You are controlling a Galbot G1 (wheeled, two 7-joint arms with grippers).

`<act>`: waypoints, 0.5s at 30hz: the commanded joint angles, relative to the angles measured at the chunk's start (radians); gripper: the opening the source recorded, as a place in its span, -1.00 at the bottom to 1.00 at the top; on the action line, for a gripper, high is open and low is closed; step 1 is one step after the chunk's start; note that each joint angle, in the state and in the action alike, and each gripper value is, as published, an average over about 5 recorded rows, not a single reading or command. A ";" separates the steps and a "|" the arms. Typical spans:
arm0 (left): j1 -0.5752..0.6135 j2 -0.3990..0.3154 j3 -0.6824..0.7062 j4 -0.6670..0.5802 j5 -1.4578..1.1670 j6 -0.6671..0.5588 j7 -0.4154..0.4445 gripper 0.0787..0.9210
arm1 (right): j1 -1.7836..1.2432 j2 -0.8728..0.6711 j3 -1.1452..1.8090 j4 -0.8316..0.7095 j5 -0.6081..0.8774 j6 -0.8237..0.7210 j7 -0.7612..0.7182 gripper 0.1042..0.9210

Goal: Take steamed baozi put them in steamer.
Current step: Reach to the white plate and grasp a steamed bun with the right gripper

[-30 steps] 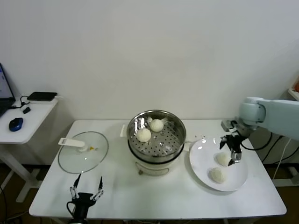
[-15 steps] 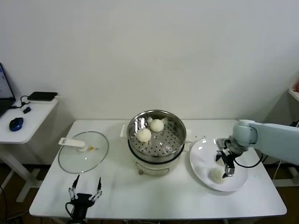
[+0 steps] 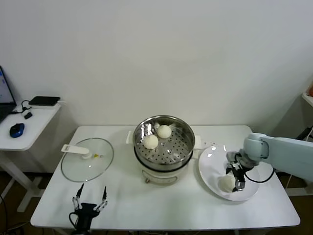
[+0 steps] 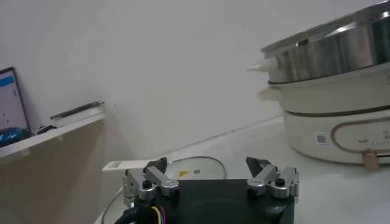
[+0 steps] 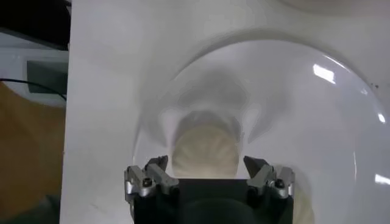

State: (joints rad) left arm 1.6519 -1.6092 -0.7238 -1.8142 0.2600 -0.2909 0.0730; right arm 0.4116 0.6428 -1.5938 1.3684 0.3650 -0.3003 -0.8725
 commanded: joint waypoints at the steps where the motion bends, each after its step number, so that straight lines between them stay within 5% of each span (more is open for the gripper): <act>1: 0.000 -0.049 0.000 -0.001 0.001 0.001 -0.001 0.77 | -0.027 -0.005 0.019 0.001 -0.010 -0.005 0.008 0.68; 10: 0.001 -0.049 0.002 -0.006 0.001 0.003 -0.001 0.77 | 0.052 -0.007 -0.022 0.020 -0.004 0.004 -0.005 0.13; 15: 0.003 -0.049 0.002 -0.010 0.004 0.004 -0.001 0.77 | 0.289 0.013 -0.171 0.068 0.048 0.043 -0.050 0.08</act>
State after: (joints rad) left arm 1.6542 -1.6092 -0.7218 -1.8237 0.2632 -0.2876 0.0725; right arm 0.4931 0.6443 -1.6418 1.4016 0.3762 -0.2839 -0.8904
